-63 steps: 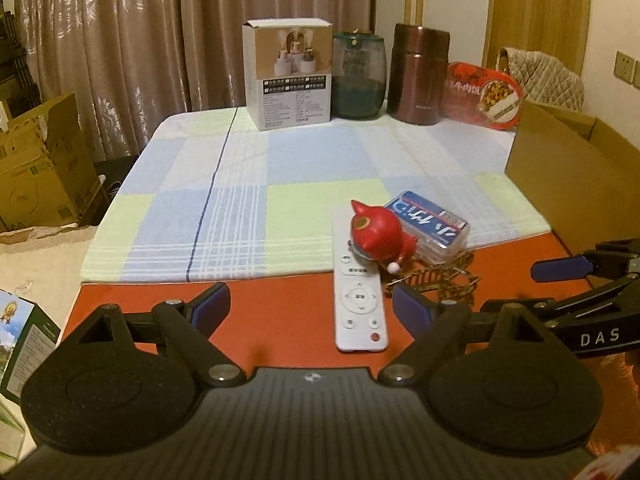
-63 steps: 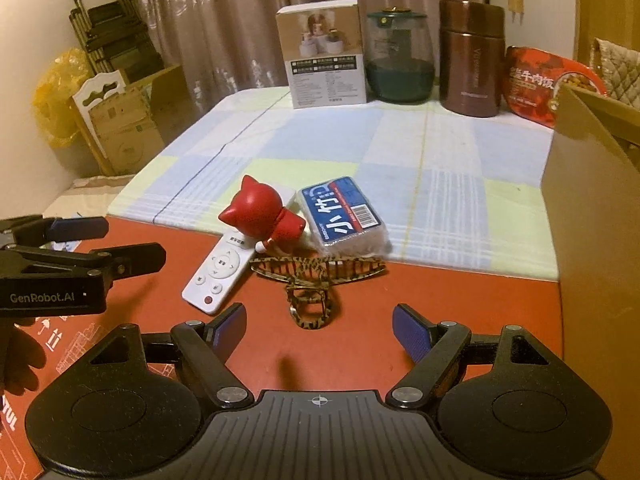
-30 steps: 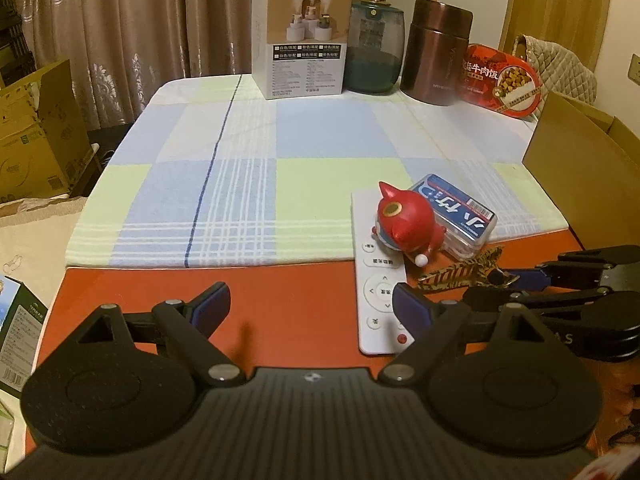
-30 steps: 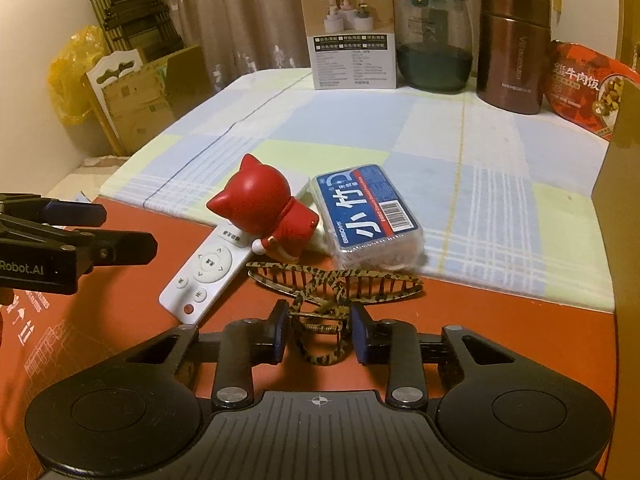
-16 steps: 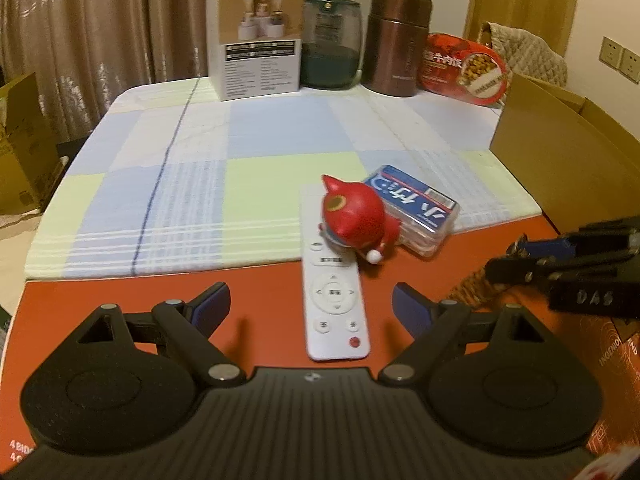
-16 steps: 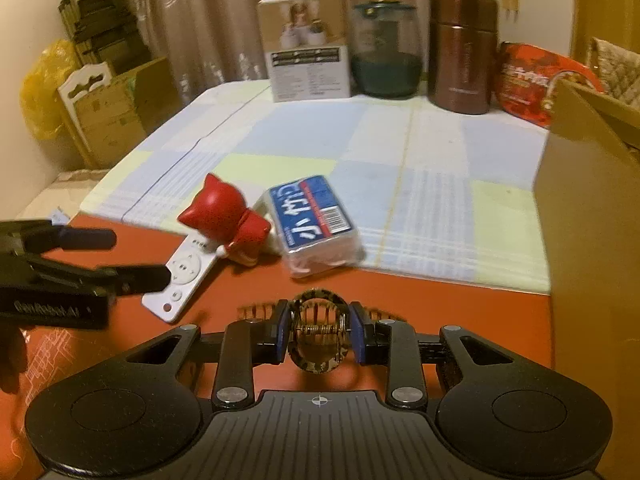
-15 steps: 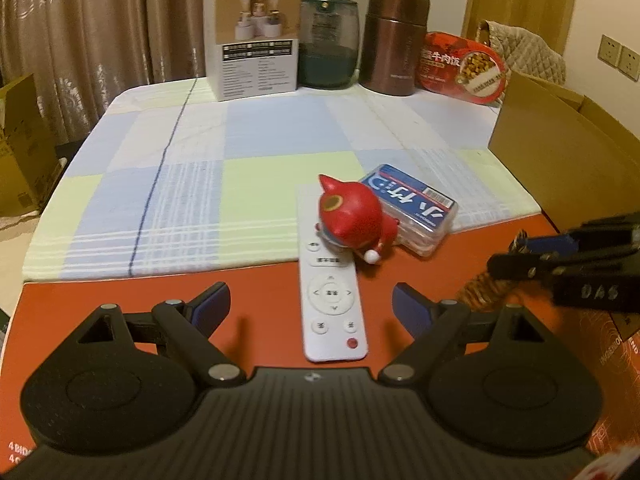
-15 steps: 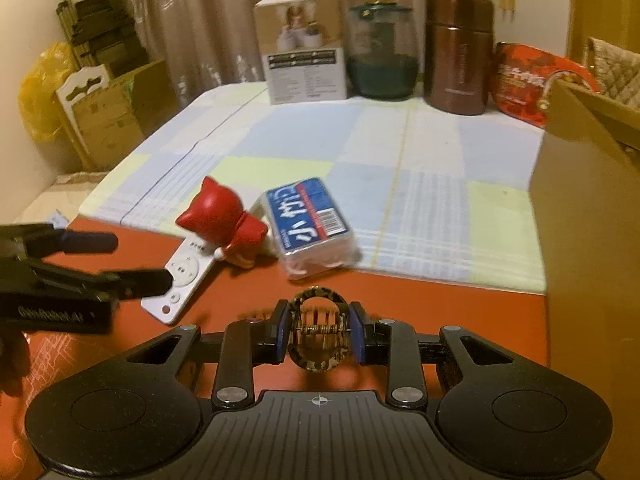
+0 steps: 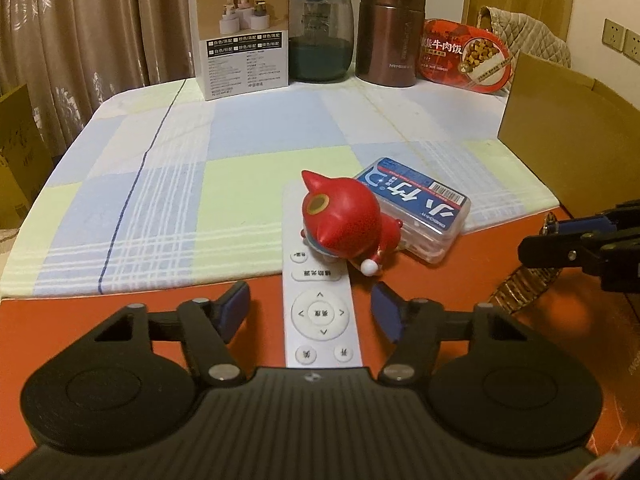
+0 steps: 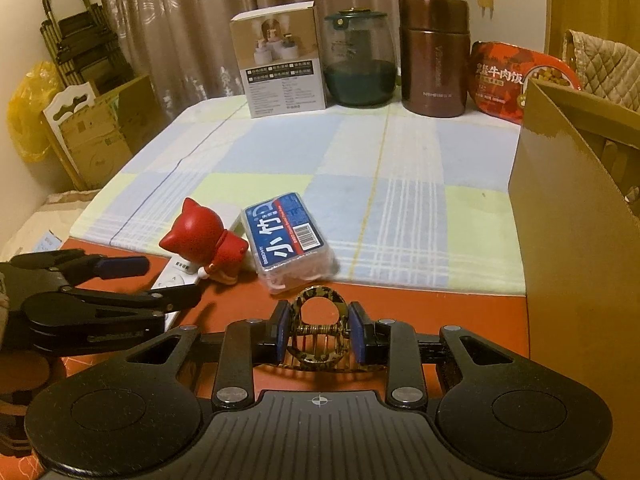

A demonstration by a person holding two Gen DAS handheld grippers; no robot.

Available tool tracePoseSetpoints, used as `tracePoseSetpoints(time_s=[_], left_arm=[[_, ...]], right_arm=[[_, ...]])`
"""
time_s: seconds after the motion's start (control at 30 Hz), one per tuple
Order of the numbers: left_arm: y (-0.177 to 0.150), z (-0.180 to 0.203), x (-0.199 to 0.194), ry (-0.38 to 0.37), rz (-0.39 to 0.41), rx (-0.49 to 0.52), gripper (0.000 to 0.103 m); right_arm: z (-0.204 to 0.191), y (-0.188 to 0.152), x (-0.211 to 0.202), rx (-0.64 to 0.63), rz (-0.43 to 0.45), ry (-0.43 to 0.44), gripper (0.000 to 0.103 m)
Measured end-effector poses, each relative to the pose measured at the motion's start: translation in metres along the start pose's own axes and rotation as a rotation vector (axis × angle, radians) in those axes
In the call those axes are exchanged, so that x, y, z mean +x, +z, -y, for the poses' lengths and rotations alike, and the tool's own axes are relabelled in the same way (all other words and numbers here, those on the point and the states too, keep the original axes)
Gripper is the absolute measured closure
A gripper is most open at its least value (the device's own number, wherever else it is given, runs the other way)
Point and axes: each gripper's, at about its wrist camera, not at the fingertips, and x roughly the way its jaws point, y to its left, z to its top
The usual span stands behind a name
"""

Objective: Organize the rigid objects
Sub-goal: 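Grasp the white remote with the left gripper while the right gripper holds the claw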

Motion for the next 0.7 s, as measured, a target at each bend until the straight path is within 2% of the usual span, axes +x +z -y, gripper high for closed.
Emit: tracePoseSetpoints(time_s=[0.13, 0.2, 0.23, 0.47, 0.7], left_arm=[[0.001, 0.005, 0.005, 0.019, 0.01, 0.014, 0.047], [0.001, 0.009, 0.008, 0.03, -0.002, 0.026, 0.067], [0.001, 0.009, 0.008, 0.033, -0.011, 0.026, 0.069], [-0.005, 0.003, -0.004, 0.053, -0.051, -0.04, 0.07], [-0.026, 0.001, -0.034, 0.073, -0.084, -0.067, 0.07]], right_arm=[[0.0, 0.001, 0.001, 0.001, 0.0, 0.002, 0.076], [0.0, 0.001, 0.002, -0.001, -0.002, 0.001, 0.076], [0.0, 0.0, 0.002, -0.003, -0.003, 0.001, 0.076], [-0.004, -0.002, -0.002, -0.014, -0.005, 0.01, 0.076], [-0.006, -0.005, -0.022, 0.0, 0.012, 0.027, 0.076]])
